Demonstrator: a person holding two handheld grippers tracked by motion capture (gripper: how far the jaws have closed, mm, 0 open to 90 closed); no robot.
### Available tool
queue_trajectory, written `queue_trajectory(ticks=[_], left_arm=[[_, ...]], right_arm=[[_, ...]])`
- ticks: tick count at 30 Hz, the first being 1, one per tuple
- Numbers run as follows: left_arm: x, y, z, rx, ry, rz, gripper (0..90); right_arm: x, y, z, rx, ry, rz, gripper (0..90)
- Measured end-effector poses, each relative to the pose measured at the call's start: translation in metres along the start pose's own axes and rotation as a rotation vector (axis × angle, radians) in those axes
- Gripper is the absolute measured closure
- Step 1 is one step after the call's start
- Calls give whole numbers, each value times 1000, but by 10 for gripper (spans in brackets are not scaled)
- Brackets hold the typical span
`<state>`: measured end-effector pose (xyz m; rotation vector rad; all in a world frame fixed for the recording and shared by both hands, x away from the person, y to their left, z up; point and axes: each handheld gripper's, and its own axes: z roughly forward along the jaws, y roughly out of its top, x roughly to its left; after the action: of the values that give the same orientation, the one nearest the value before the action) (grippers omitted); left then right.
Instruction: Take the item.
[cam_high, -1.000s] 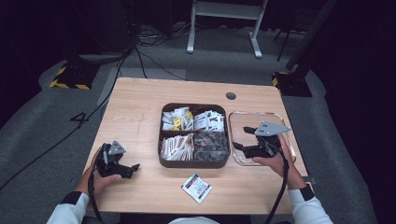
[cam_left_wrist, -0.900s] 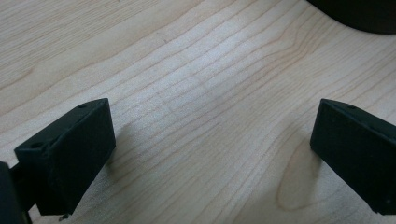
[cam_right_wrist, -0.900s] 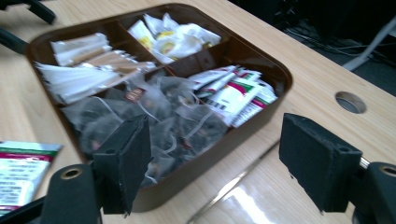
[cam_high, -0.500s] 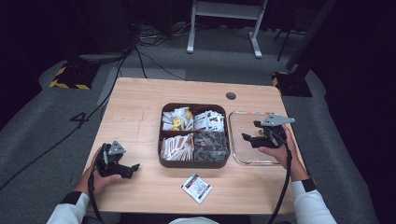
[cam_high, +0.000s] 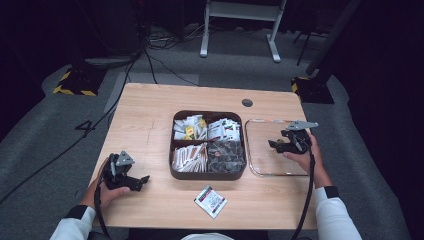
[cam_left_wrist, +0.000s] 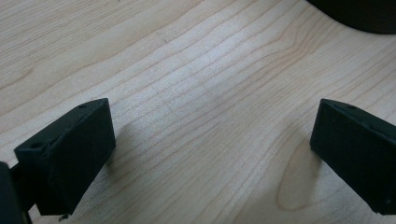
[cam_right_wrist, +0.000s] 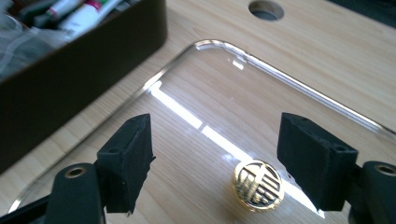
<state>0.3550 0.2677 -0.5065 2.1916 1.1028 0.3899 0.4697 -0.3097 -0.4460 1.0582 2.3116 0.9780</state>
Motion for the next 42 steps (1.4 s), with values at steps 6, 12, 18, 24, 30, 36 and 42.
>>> queue_trajectory(ticks=[6, 12, 18, 24, 30, 36, 42], left_arm=[[0, 0, 0, 0, 1, 4, 3], [0, 0, 0, 0, 1, 4, 2], [0, 0, 0, 0, 0, 4, 2], [0, 0, 0, 0, 0, 4, 2], [0, 0, 0, 1, -1, 5, 2], [0, 0, 0, 0, -1, 4, 2], [0, 0, 0, 0, -2, 3, 2]], right_arm=[[-15, -11, 8, 36, -12, 18, 306], [-26, -22, 13, 54, 7, 38, 353], [-30, -29, 18, 73, 13, 40, 405], [-30, -34, 22, 76, 27, 43, 506], [-30, -34, 23, 62, 28, 51, 580], [-30, -34, 23, 59, 25, 51, 584], [-29, -34, 23, 58, 8, 57, 587]])
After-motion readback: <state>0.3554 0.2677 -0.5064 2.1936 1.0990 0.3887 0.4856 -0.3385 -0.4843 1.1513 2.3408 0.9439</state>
